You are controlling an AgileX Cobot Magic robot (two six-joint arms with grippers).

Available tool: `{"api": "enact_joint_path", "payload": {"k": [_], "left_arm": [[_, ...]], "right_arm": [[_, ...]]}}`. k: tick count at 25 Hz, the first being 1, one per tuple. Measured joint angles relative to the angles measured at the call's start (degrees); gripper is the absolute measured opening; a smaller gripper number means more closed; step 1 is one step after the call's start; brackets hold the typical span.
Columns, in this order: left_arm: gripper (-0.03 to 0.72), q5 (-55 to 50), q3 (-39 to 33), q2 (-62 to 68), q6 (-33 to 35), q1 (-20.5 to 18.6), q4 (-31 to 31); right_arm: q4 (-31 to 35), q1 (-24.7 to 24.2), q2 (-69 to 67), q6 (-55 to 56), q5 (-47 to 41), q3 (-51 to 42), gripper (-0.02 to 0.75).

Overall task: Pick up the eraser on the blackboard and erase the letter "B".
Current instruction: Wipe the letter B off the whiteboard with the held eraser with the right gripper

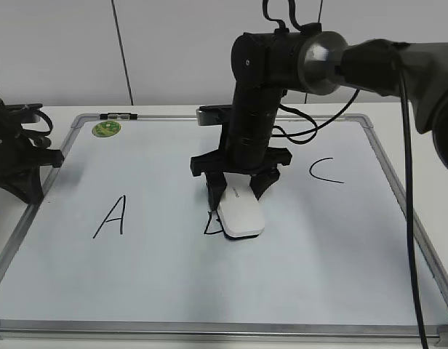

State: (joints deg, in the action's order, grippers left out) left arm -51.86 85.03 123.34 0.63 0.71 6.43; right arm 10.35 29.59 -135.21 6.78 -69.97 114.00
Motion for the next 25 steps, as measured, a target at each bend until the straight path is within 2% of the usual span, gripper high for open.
{"api": "enact_joint_path", "payload": {"k": [20,25], "left_arm": [[0.060,0.0,0.0,0.0,0.0,-0.1,0.4],[0.062,0.0,0.0,0.0,0.0,-0.1,0.4]], "right_arm": [[9.3,-0.1,-0.6,-1.0,-0.1,0.2,0.518],[9.9,0.3,-0.7,-1.1,0.0,0.2,0.518]]}}
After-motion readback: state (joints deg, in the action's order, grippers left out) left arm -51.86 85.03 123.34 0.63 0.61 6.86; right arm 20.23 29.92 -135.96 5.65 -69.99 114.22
